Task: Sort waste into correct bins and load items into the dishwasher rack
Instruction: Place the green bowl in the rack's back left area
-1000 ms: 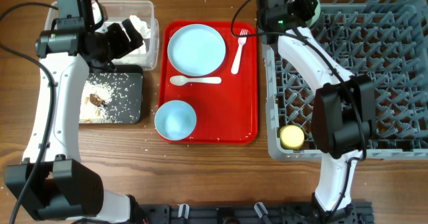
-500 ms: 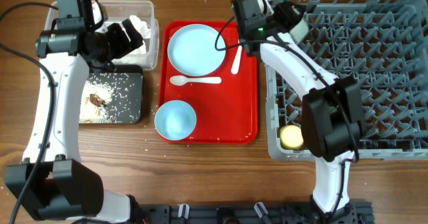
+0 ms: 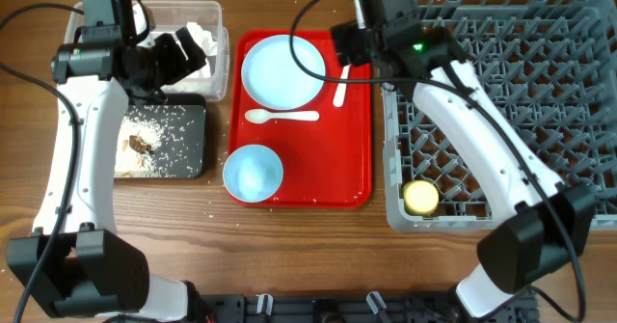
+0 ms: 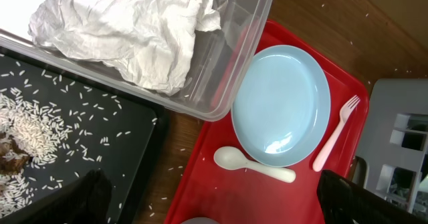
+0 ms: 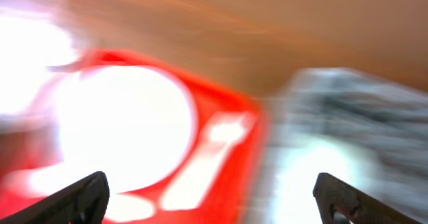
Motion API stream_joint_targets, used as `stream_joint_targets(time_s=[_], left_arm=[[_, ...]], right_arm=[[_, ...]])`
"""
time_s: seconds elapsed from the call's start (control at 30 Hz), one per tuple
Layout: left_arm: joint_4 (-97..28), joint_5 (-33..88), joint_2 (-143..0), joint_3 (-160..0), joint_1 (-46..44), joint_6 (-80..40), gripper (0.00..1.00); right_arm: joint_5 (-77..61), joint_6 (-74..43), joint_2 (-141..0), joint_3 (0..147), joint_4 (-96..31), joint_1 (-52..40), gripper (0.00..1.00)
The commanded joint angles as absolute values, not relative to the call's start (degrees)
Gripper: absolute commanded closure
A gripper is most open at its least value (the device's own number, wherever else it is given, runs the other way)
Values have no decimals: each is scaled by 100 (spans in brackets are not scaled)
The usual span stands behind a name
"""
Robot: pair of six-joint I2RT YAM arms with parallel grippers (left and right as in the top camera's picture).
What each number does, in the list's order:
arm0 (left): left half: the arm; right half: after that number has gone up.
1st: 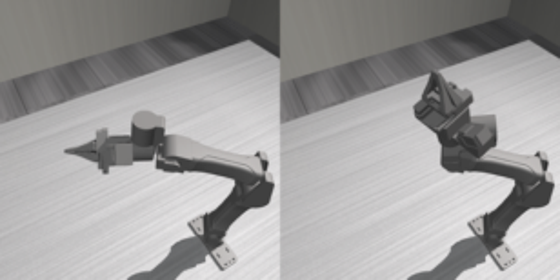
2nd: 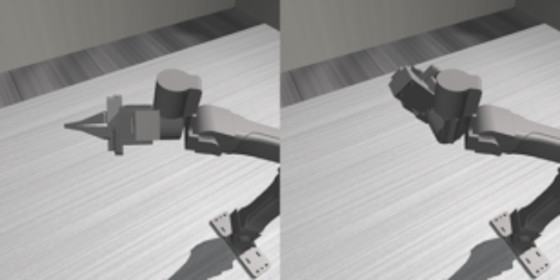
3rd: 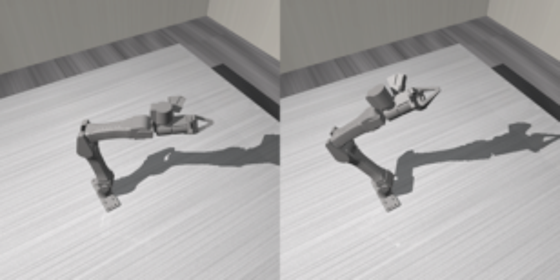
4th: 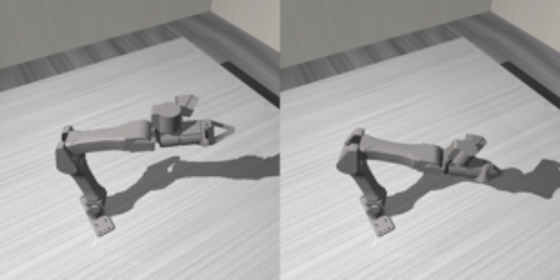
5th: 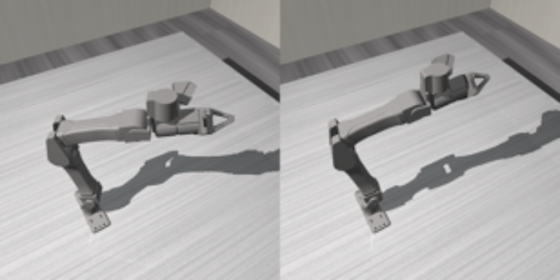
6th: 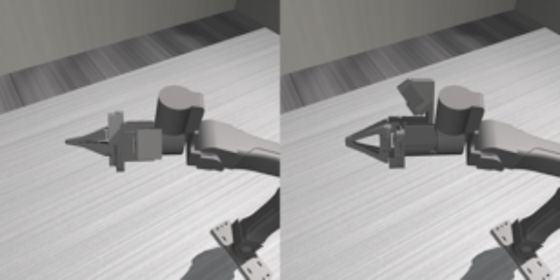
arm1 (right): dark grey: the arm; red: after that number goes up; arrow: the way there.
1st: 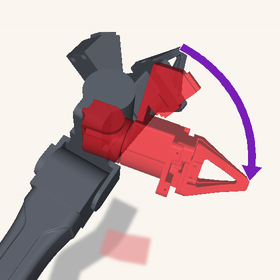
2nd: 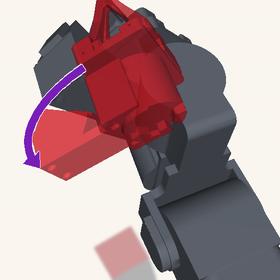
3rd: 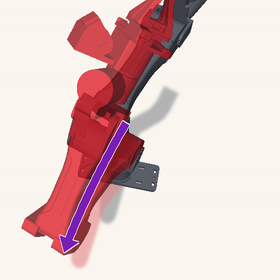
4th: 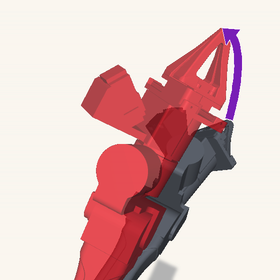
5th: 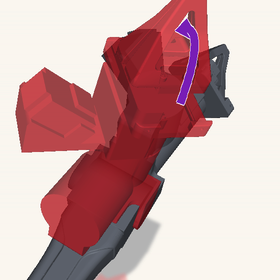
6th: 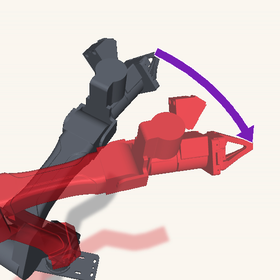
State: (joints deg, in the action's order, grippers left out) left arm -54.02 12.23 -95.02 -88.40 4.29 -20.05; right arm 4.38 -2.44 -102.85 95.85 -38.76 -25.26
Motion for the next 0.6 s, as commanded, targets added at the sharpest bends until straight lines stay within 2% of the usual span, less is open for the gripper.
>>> stream_joint_targets(time_s=[0.0, 0.13, 0.23, 0.27, 0.33, 0.37, 0.4, 0.43, 0.57], left_arm=[[-5408, 1212, -9509, -8888, 447, -1997, 0], [-5408, 1212, -9509, -8888, 447, -1997, 0], [-5408, 1212, -9509, -8888, 447, -1997, 0], [-5408, 1212, -9509, -8888, 447, -1997, 0], [-5408, 1210, -9509, -8888, 447, -1997, 0], [-5408, 1212, -9509, -8888, 447, -1994, 0], [-5408, 1212, -9509, -8888, 447, -1997, 0], [-5408, 1212, -9509, -8888, 447, -1997, 0], [-5406, 1212, -9509, -8888, 447, -1997, 0]], right_arm=[[-2624, -2268, -10648, 9260, -3778, -2757, 4], [-2622, -3632, -11408, 8558, -3826, -3649, 23], [-2705, -4069, -11824, 8283, -3782, -4163, 28], [-2936, -4066, -11880, 8283, -3780, -4222, 38], [-2921, -4077, -11900, 8281, -3817, -4294, 66], [-2877, -4101, -11907, 8281, -3854, -4318, 74], [-2836, -4108, -11907, 8281, -3879, -4322, 89], [-2836, -4115, -11907, 8281, -3861, -4303, 96], [-2591, -3879, -11487, 8320, -3999, -3894, 96]])
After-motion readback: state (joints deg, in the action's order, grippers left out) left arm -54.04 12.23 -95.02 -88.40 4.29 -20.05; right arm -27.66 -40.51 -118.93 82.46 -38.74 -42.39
